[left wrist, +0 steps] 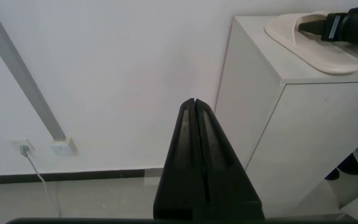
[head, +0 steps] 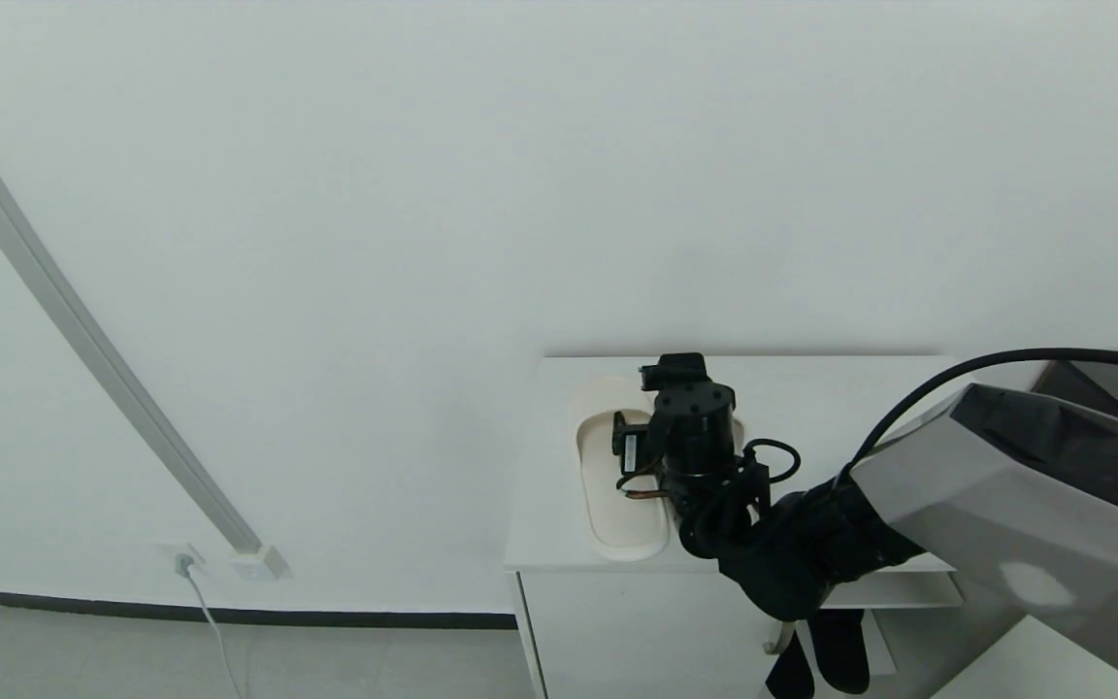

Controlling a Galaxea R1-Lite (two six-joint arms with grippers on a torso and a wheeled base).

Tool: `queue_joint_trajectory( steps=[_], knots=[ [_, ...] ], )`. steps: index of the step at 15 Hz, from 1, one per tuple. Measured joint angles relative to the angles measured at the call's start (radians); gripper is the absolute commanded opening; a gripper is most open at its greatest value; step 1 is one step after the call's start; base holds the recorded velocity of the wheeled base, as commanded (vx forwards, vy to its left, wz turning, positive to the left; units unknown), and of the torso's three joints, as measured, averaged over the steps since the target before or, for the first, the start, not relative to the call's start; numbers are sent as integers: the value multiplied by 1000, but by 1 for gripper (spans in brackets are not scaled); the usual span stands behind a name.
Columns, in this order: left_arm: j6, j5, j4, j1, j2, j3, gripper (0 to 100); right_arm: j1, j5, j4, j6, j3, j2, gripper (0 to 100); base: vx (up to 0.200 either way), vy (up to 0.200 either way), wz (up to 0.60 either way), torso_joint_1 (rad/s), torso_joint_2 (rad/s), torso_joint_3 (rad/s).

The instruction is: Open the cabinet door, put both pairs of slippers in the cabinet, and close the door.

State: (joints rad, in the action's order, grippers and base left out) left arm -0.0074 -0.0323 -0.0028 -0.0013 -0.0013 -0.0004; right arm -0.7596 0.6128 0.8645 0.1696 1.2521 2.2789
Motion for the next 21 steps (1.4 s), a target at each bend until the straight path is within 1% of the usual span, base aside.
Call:
queue_joint_trajectory(
  steps=[7, 11, 14, 19, 21],
  knots=[
    [0, 0, 0, -1, 0, 0, 0, 1, 0, 0, 0, 0, 3, 0, 0, 0, 0, 0, 0, 0],
    [0, 0, 0, 0, 0, 0, 0, 5, -18, -6, -21, -36, -72, 0, 0, 0, 0, 0, 0, 0],
    [0, 0, 0, 0, 0, 0, 0, 8, -105, -9, -44, -171, -225, 0, 0, 0, 0, 0, 0, 0],
    [0, 1, 0, 0, 0, 0, 0, -7, -284, -17, -49, -504, -528, 0, 0, 0, 0, 0, 0, 0],
    [0, 1, 0, 0, 0, 0, 0, -33, -340, -40, -52, -624, -650, 0, 0, 0, 0, 0, 0, 0]
  ],
)
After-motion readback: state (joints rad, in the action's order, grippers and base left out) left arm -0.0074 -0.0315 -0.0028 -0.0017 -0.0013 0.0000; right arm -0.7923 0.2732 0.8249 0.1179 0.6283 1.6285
